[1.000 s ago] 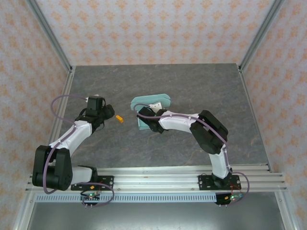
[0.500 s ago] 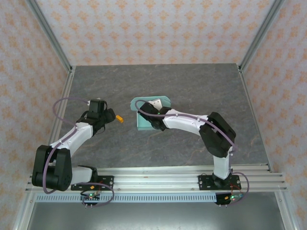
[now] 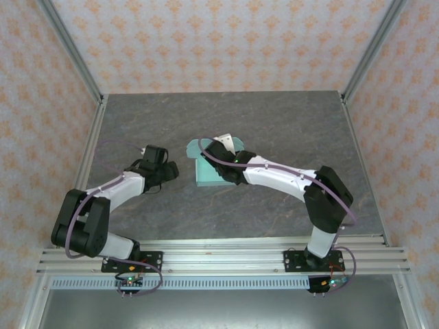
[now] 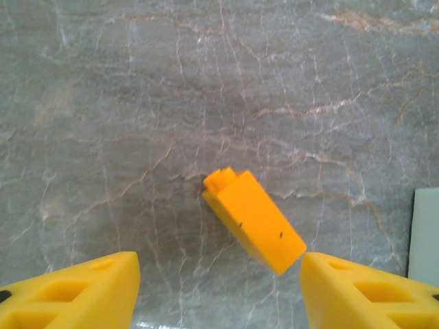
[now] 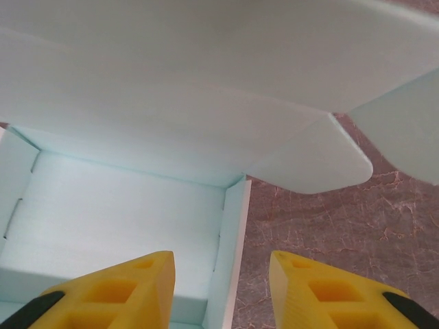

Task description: Fold the paper box

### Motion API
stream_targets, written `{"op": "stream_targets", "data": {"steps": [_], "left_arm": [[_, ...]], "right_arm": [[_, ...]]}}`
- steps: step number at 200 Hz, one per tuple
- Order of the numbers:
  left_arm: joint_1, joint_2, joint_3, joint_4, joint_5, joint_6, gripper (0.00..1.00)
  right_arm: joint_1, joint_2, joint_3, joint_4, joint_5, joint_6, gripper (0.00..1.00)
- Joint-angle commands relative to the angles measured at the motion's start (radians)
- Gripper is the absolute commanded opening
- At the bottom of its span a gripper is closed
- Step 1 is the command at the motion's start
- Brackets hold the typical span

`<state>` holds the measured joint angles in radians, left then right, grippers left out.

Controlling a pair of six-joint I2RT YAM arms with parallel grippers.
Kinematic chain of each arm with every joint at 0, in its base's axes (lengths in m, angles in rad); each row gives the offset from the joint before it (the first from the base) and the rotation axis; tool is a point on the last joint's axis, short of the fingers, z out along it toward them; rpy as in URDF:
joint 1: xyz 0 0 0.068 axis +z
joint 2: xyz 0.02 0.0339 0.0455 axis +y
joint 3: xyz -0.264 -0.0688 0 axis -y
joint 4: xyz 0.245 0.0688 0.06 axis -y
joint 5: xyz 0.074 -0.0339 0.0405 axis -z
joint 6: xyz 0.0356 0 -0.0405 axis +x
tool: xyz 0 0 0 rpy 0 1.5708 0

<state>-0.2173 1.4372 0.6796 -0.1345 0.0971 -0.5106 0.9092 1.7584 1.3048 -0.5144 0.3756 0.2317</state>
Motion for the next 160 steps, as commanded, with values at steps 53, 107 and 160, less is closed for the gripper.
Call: {"op": "stream_targets", "data": {"steps": [53,107,160], "left_arm": [[-0.019,0.142,0.124,0.054,-0.025,-0.018,0.6],[-0.025,0.186,0.139,0.059,-0.049,-0.019,0.42],[-0.03,0.151,0.115,0.045,-0.077,-0.013,0.26]], "right_arm": [[0.004,-0.02,-0.026,0.009,-0.007,-0.016,0.4],[0.004,-0.026,-0.034,0.013,-0.016,-0.015,0.4],[0.005,-0.033,-0.035,0.011,-0.019,-0.014,0.4]]}}
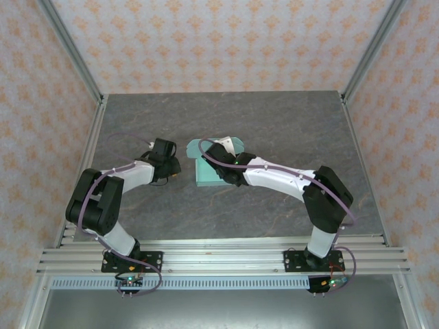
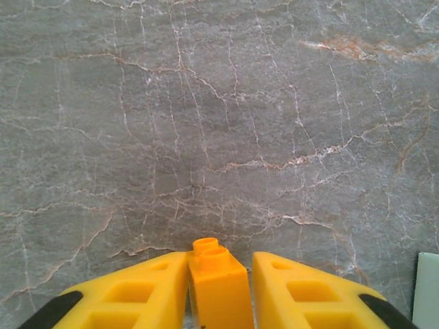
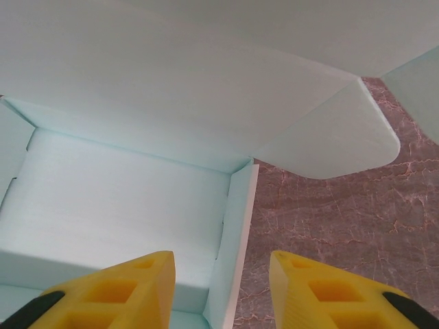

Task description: Fold the paper box

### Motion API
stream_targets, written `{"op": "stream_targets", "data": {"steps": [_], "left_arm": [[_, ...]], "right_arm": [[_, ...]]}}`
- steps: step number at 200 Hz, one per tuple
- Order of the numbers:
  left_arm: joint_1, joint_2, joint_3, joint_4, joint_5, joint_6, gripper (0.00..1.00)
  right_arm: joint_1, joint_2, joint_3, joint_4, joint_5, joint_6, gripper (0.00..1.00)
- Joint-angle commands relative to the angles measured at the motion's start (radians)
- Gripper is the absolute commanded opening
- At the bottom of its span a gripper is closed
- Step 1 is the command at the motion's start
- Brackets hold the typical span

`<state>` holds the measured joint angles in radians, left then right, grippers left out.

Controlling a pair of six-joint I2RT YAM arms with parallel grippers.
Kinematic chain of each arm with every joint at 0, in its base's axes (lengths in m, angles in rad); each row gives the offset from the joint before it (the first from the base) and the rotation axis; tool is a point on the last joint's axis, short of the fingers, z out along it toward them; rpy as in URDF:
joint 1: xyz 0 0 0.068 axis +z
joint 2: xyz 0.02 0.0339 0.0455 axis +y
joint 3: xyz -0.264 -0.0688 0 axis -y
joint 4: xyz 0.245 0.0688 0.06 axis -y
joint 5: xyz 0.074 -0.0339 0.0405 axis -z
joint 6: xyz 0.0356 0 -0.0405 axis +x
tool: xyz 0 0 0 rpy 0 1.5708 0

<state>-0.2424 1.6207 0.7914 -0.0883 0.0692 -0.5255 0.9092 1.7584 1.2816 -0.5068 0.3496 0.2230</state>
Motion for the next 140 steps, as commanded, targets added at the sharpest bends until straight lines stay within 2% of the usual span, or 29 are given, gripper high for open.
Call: {"op": "stream_targets", "data": {"steps": [1,44,63,83,99,115,140], "left_arm": [[-0.005,-0.036,0.003,-0.002,-0.05,0.002,0.26],[-0.049,-0.242,-0.079,-0.055,-0.061,0.021,0.2],[-0.141,-0.377,-0.11,-0.103,-0.098,0.048,0.19],[-0.281,-0.463,-0.113,-0.094,-0.125,0.069,0.19],[-0.372,-0.43,-0.075,-0.054,-0.124,0.095,0.19],[-0.448,-0.324,0.001,-0.025,-0.151,0.159,0.18],[-0.515,-0.138,0.137,-0.035,-0.221,0.258,0.18]], "right_arm": [[0.005,-0.034,-0.011,0.003,0.007,-0.006,0.4],[-0.004,-0.112,-0.017,-0.019,-0.014,-0.032,0.45],[-0.038,-0.196,-0.048,-0.022,-0.052,-0.035,0.46],[-0.104,-0.292,-0.102,-0.021,-0.115,-0.032,0.47],[-0.156,-0.347,-0.144,-0.024,-0.144,-0.03,0.48],[-0.188,-0.386,-0.176,-0.037,-0.137,-0.031,0.49],[-0.22,-0.441,-0.21,-0.055,-0.159,-0.028,0.52]]}}
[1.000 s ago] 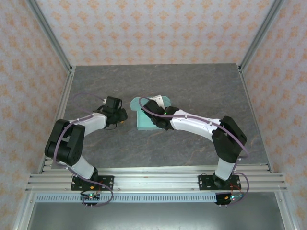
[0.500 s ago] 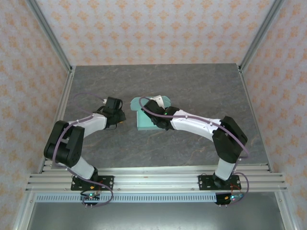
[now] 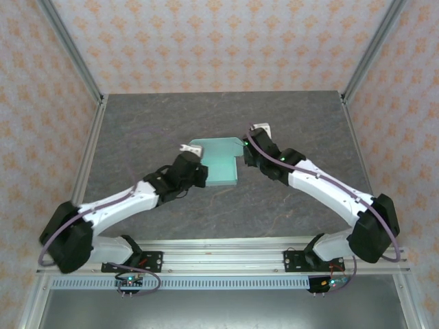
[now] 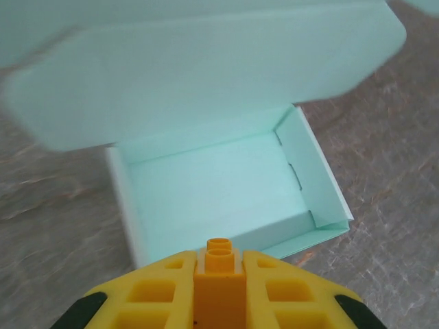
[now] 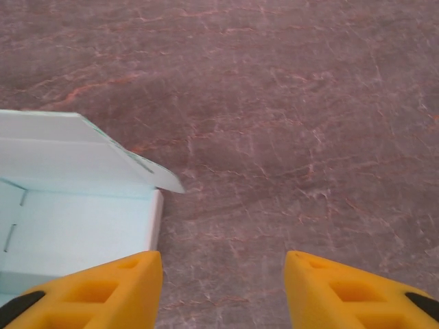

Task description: Fold the paper box

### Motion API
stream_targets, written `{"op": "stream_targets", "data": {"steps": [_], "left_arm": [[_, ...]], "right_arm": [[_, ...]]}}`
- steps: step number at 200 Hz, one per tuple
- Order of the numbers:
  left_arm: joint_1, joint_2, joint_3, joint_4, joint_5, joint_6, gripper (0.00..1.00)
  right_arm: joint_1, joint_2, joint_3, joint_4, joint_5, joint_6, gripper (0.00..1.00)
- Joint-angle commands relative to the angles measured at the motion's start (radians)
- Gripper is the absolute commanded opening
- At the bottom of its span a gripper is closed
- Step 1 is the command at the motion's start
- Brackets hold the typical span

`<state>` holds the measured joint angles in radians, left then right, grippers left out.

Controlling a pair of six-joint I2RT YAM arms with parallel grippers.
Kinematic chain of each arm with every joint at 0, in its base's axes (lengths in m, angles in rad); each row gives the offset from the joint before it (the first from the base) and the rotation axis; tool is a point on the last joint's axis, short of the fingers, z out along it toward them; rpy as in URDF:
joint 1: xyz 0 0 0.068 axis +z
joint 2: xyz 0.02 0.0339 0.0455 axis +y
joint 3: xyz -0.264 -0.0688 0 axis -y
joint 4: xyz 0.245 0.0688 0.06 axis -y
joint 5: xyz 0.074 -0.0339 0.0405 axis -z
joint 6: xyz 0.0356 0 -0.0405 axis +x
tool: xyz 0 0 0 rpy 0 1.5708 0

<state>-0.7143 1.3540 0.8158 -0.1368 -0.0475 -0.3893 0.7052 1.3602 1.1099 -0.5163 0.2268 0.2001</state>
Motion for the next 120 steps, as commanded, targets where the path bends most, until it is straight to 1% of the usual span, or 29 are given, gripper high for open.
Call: {"op": "stream_targets", "data": {"steps": [1,26,49,62,94,120], "left_arm": [[-0.044,0.134,0.116,0.013,-0.108,0.124,0.18],[-0.045,0.257,0.193,-0.003,-0.197,0.177,0.19],[-0.045,0.326,0.226,0.002,-0.219,0.199,0.22],[-0.044,0.343,0.224,0.016,-0.228,0.199,0.26],[-0.045,0.363,0.224,0.021,-0.241,0.204,0.3],[-0.045,0.314,0.209,0.023,-0.221,0.196,0.33]], "right_arm": [[-0.018,-0.045,-0.039,-0.047,-0.038,-0.004,0.52],[-0.031,-0.078,-0.066,-0.047,-0.049,-0.001,0.54],[-0.038,-0.07,-0.074,-0.041,-0.039,-0.002,0.55],[-0.043,-0.066,-0.079,-0.032,-0.034,-0.004,0.55],[-0.052,-0.057,-0.077,-0.014,-0.056,-0.002,0.56],[-0.052,-0.046,-0.075,-0.009,-0.048,-0.005,0.56]]}}
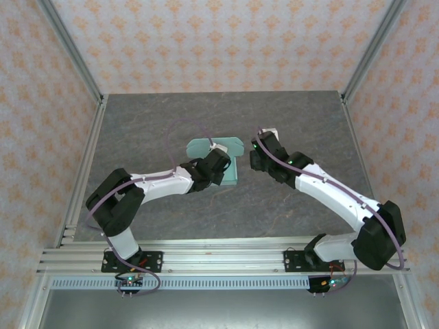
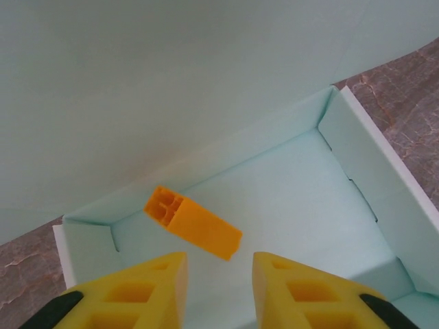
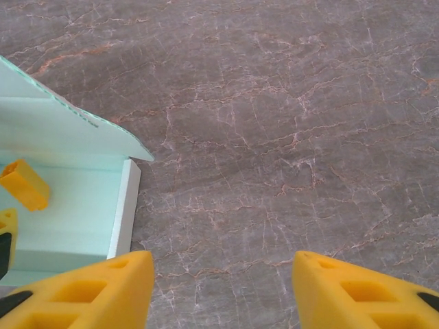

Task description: Fold the paper box

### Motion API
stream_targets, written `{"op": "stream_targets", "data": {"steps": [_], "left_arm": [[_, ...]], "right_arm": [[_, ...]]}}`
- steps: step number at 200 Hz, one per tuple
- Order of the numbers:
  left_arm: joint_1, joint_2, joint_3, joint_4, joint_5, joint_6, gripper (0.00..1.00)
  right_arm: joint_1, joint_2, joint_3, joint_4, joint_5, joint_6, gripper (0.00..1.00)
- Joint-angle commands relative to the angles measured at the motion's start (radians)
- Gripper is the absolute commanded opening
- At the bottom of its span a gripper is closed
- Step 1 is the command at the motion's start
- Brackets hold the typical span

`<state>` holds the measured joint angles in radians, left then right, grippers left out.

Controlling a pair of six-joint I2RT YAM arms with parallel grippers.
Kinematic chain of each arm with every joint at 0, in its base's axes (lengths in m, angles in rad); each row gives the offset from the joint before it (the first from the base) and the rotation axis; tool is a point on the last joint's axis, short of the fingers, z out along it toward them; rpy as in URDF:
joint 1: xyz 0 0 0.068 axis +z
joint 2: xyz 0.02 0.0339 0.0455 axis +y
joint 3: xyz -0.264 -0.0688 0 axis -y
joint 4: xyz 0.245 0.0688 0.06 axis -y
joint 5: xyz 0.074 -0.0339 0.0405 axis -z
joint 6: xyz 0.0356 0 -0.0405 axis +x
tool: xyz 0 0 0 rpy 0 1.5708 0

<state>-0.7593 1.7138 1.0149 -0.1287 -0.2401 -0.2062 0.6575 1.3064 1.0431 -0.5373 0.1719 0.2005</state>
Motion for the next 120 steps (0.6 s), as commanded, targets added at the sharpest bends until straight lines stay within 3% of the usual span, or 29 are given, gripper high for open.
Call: {"op": "stream_targets", "data": {"steps": [1,20,45,68,95,120], "left_arm": [[0.0,-0.05,0.008,0.014,-0.027,0.012,0.33],[0.0,-0.146,-0.029,0.01,0.008,-0.002,0.36],[0.024,-0.312,-0.112,-0.009,0.042,-0.021,0.41],[0.134,-0.453,-0.215,-0.012,0.111,-0.061,0.45],[0.298,-0.568,-0.337,0.082,0.252,-0.063,0.55],[0.393,-0.547,-0.362,0.159,0.328,-0.007,0.63]], "right_arm": [[-0.003,0.008,-0.009,0.012,0.007,-0.006,0.56],[-0.013,0.023,-0.015,0.034,-0.014,-0.021,0.57],[-0.075,0.015,-0.072,0.176,-0.206,-0.099,0.58],[-0.124,0.04,-0.125,0.348,-0.411,-0.209,0.59],[-0.153,0.094,-0.146,0.516,-0.48,-0.319,0.6],[-0.198,0.136,-0.134,0.558,-0.531,-0.45,0.6]]}}
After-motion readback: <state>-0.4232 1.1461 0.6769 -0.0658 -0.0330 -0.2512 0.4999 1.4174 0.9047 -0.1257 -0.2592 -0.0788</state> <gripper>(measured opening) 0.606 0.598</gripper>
